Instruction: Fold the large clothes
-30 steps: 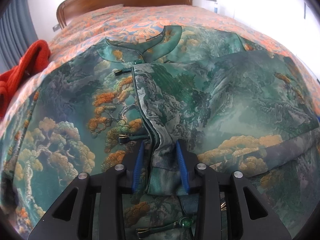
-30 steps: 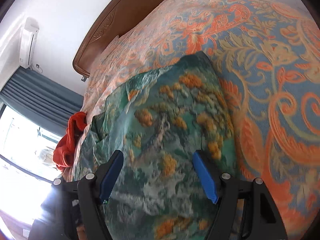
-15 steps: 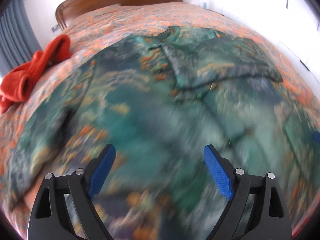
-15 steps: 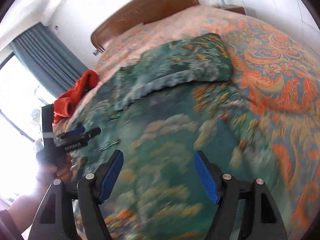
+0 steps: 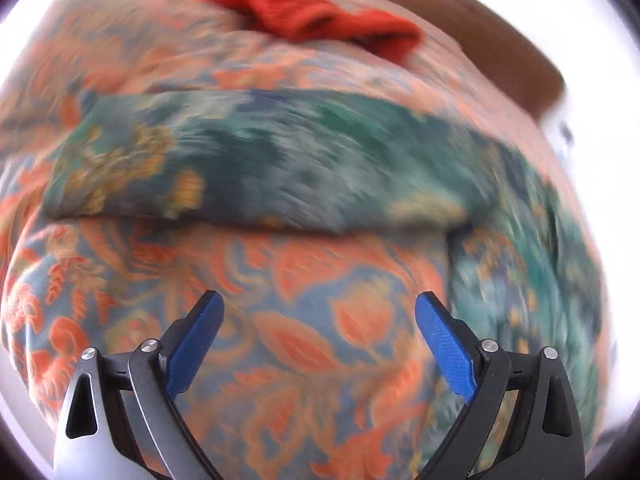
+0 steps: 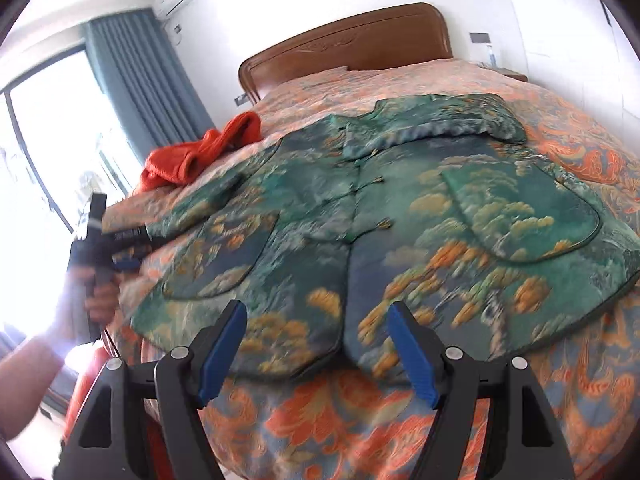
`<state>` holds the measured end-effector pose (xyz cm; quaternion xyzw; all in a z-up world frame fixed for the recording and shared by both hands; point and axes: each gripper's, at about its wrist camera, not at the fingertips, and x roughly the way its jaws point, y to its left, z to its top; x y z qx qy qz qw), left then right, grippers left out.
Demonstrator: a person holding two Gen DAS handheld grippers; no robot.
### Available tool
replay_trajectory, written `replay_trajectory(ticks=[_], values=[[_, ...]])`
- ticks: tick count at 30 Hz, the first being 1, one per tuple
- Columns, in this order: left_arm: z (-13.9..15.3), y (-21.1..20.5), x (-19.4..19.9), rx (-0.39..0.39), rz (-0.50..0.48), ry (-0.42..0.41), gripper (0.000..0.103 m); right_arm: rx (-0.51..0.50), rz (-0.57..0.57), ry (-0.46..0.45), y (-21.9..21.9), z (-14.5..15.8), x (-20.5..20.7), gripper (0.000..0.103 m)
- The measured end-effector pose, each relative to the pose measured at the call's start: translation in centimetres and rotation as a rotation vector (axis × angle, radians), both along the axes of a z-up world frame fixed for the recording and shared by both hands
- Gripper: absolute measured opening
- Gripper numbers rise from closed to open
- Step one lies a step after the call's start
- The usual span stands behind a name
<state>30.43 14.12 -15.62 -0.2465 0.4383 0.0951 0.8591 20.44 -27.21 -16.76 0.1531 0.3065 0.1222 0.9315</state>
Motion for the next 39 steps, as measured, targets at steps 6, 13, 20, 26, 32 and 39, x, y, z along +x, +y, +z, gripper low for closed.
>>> replay_trajectory(ticks=[6,13,20,26,32,39], values=[[-0.8,6.6,2.0,-0.169,0.278,-0.093,0.083,-0.046,0.040,0.020,2.5,-0.2,-2.4,0.075],[2.1,5.2,3.9,0.049,0.323,-0.057,0.014,-0.079,0.082,0.039,4.6,-1.5,-4.8,0.075],[11.8,-11.3,6.1,0.586,-0.064,-0.283,0.013,-0.048,0.120,0.053,4.9,-2.9,-5.6,0.075],[11.1,-26.3,6.1,0.832,-0.416,-0.396,0.013,-0.004,0.090,0.030,3.7,-3.2,-5.5,0.075],[4.0,-34.8,6.0,0.848,-0.732,-0.214,0.061,0.027,0.028,0.048,1.5,-4.1,-6.0,0.075],[-0.7,-34.0,-1.0,0.845,-0.826,-0.169,0.081,0.030,0.004,0.027,0.3,-3.7,-6.2,0.075]])
